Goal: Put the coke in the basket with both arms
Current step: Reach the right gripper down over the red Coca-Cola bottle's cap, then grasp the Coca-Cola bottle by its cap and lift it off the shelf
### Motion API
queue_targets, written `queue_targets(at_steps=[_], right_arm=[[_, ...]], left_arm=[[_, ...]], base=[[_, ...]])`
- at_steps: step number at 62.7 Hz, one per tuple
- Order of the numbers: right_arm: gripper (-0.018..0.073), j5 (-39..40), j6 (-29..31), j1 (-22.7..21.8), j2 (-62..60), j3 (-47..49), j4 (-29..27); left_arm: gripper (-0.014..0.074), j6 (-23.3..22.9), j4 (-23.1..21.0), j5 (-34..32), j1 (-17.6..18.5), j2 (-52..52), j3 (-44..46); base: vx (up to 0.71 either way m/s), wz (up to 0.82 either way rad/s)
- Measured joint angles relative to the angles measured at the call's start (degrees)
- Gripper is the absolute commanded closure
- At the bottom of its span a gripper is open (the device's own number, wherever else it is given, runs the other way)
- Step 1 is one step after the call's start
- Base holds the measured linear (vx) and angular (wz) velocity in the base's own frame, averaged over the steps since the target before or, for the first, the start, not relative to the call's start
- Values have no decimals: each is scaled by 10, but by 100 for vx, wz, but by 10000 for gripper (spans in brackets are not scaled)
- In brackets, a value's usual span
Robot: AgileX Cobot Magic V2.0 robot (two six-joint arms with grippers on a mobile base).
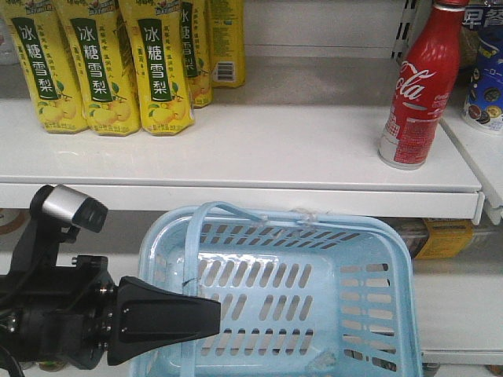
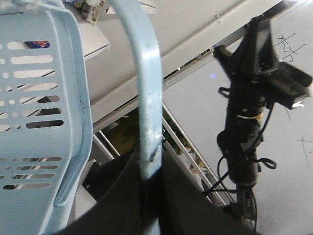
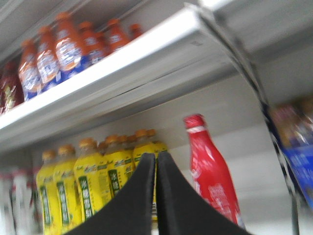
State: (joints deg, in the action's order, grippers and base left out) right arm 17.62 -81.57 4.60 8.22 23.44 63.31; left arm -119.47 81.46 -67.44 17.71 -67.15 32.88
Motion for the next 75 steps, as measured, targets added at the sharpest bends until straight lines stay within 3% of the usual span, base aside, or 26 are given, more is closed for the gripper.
queue_targets(at_steps=[7, 10, 15, 25, 35, 42, 57, 75], right_arm=[[482, 81, -142, 0, 77, 83, 253], [461, 105, -207, 0, 110, 108, 315], [422, 111, -261, 0, 160, 133, 360], [284, 71, -279, 0, 217, 156, 377], [-14, -7, -282, 0, 246, 160, 377], [-131, -25, -277, 0, 272, 171, 376], [-132, -8, -239, 0, 376, 234, 376], [-32, -13, -236, 1, 524, 356, 376]], left_arm=[[603, 0, 0, 0, 0, 0, 0], [603, 0, 0, 0, 0, 0, 0], [603, 0, 0, 0, 0, 0, 0], [603, 0, 0, -1, 0, 0, 0], [603, 0, 0, -1, 0, 0, 0], [603, 0, 0, -1, 0, 0, 0], [603, 0, 0, -1, 0, 0, 0], [603, 0, 0, -1, 0, 0, 0]], base=[[0, 0], [0, 0], [0, 0], [0, 0], [0, 0], [0, 0], [0, 0], [0, 0]])
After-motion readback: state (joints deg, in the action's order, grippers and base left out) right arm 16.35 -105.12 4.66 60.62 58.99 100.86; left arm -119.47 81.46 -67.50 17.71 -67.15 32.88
